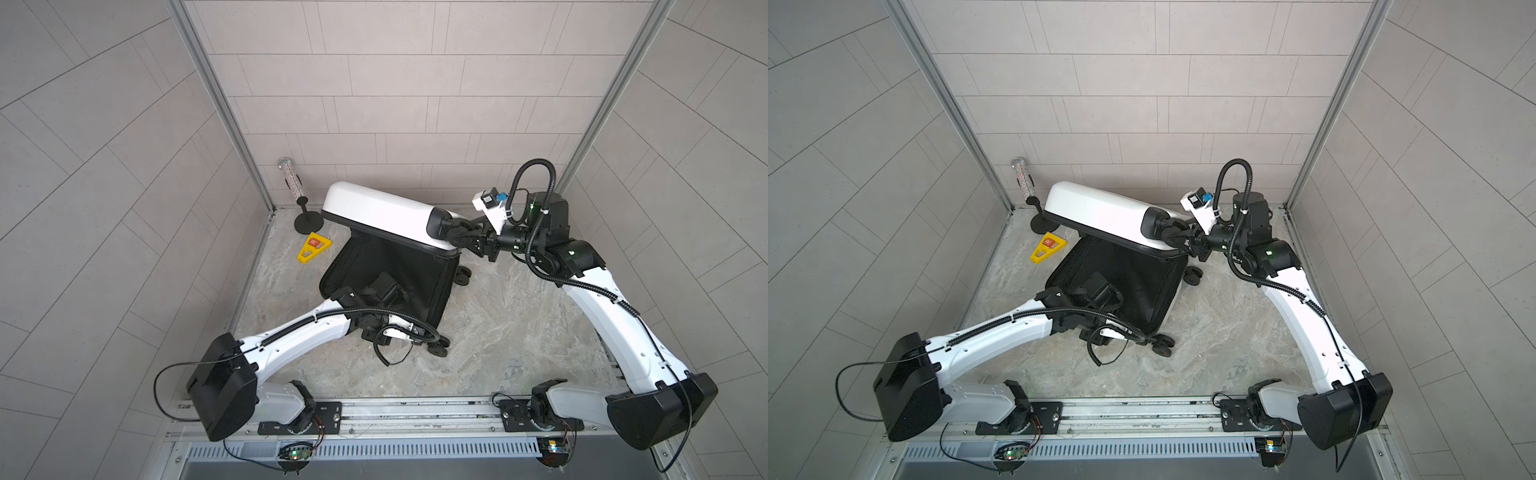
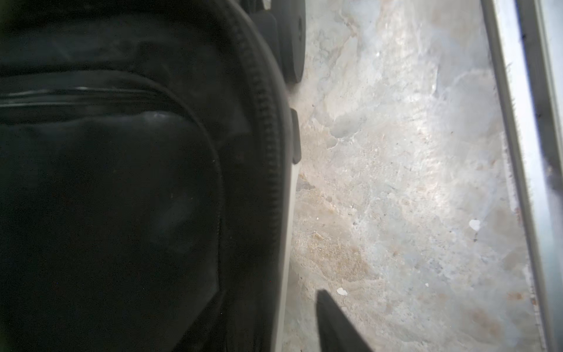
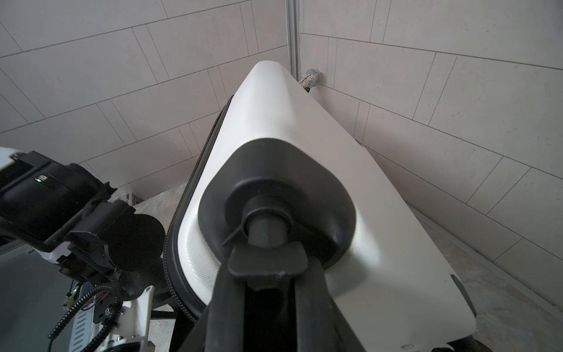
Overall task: Open the suitcase zippers
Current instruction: Open the suitcase at the center of the board.
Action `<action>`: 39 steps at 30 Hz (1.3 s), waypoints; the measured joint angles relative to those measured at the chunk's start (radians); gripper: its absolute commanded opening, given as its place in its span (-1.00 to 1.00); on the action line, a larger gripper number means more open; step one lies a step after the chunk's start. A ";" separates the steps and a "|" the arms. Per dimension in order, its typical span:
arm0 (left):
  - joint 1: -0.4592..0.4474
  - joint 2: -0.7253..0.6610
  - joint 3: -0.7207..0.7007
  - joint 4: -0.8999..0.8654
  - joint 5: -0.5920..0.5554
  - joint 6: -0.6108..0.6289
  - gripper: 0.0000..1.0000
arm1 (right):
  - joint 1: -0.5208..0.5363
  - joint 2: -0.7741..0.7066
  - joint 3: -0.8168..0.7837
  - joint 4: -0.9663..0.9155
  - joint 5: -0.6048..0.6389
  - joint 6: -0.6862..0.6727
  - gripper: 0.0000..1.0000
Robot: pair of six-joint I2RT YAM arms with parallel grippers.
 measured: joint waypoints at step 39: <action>-0.459 0.081 0.045 0.073 -0.064 -0.716 -1.00 | -0.356 0.941 0.195 0.801 0.271 1.118 -0.31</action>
